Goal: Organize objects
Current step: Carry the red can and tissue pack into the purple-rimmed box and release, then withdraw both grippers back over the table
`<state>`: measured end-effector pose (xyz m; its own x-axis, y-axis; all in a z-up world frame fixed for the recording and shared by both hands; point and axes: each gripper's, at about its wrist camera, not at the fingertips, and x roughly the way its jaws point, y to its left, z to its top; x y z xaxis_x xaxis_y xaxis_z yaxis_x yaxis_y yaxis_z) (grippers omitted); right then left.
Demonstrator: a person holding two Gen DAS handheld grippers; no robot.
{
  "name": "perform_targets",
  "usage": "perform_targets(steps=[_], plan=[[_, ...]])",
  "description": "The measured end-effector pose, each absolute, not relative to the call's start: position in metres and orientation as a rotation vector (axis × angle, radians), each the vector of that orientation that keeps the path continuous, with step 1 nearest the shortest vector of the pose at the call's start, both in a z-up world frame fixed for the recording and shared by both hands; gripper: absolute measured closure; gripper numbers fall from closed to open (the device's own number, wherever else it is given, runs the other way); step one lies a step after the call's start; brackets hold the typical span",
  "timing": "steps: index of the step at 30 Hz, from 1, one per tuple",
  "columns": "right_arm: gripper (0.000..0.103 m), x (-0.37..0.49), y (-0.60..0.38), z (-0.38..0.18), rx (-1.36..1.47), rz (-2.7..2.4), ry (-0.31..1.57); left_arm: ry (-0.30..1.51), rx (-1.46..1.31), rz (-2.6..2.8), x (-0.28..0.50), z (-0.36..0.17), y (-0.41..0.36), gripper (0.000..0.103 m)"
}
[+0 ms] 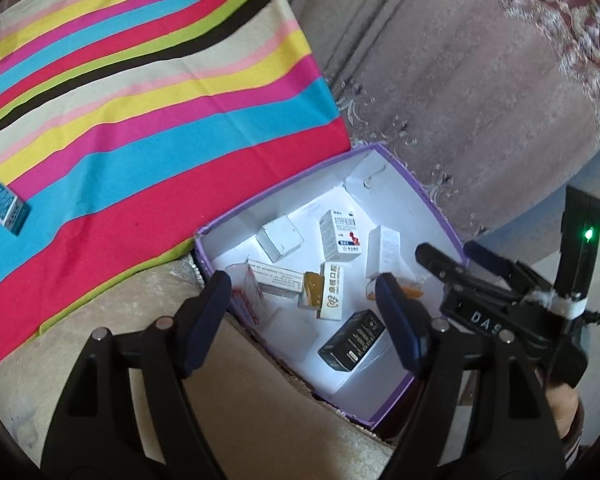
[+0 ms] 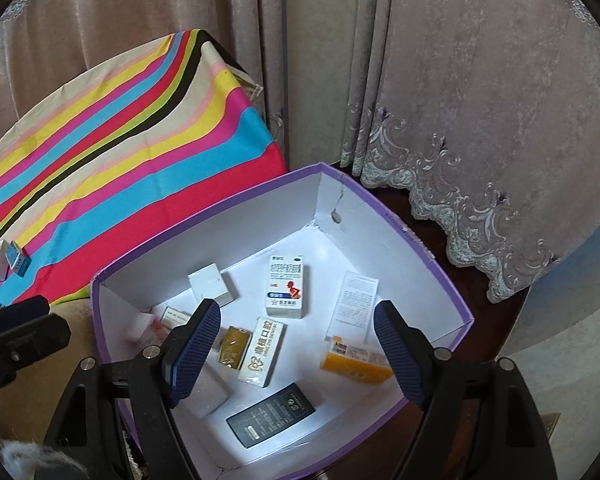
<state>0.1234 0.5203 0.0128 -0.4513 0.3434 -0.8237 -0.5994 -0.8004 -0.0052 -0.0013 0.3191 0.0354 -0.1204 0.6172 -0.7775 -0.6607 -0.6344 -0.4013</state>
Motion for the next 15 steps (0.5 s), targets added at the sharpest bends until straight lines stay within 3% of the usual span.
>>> perform_targets(steps=[6, 15], plan=[[0.022, 0.118, 0.511, 0.012, -1.197, 2.271, 0.395, -0.040, -1.227, 1.912, -0.012, 0.046, 0.298, 0.026], [0.020, 0.101, 0.485, 0.020, -1.217, 2.333, 0.394, -0.035, -1.174, 2.044, -0.028, 0.057, 0.261, 0.026]])
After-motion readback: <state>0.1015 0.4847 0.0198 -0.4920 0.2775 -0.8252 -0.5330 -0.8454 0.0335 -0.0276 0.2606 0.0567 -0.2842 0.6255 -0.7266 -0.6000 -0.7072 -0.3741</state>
